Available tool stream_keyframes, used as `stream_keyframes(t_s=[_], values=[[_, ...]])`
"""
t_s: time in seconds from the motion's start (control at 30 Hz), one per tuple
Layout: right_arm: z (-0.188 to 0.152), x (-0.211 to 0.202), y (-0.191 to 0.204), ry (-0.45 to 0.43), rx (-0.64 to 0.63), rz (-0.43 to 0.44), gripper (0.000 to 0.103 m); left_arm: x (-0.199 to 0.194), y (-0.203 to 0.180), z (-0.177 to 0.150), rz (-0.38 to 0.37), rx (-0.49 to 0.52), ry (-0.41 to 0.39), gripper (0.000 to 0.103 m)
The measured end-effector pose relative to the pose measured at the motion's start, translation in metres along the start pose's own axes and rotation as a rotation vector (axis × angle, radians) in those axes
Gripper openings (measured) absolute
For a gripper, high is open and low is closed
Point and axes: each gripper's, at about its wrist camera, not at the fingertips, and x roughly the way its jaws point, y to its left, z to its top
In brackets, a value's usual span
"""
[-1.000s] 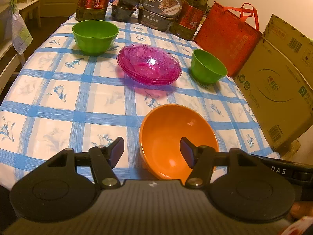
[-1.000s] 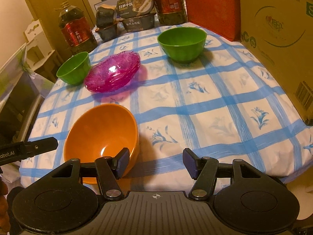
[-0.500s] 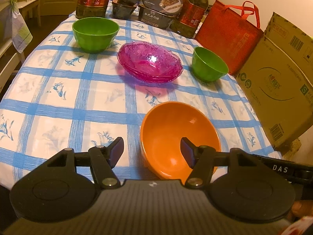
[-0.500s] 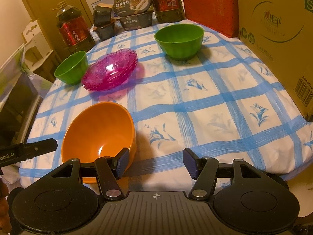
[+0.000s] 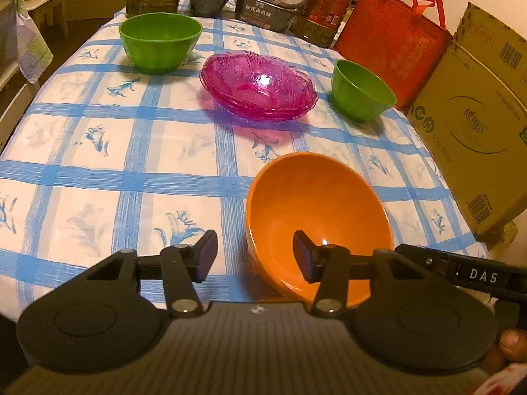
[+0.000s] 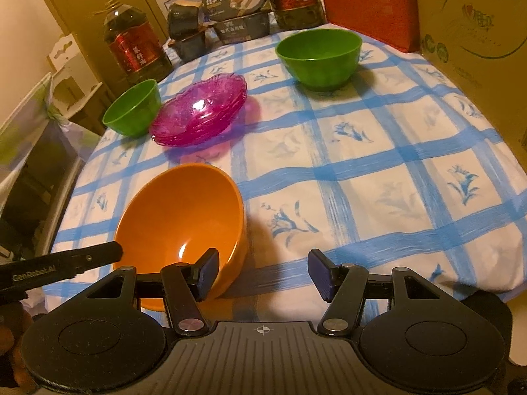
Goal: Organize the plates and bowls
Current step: 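Close both grippers on the orange bowl rim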
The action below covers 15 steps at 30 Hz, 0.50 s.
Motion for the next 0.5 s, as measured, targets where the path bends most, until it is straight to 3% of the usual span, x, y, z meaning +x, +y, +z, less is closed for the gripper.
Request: stream_keyframes(t_s=[0.23, 0.3, 0.5], values=[[0.004, 0.015, 0.003, 0.02, -0.011, 0.015, 0.058, 0.015, 0.002, 0.004, 0.004, 0.008, 0.007, 0.039], [0.005, 0.02, 0.005, 0.03, -0.018, 0.023, 0.049, 0.019, 0.003, 0.004, 0.003, 0.008, 0.014, 0.034], [0.005, 0.03, 0.009, 0.046, -0.028, 0.032, 0.035, 0.025, 0.004, 0.004, -0.007, 0.012, 0.024, 0.021]])
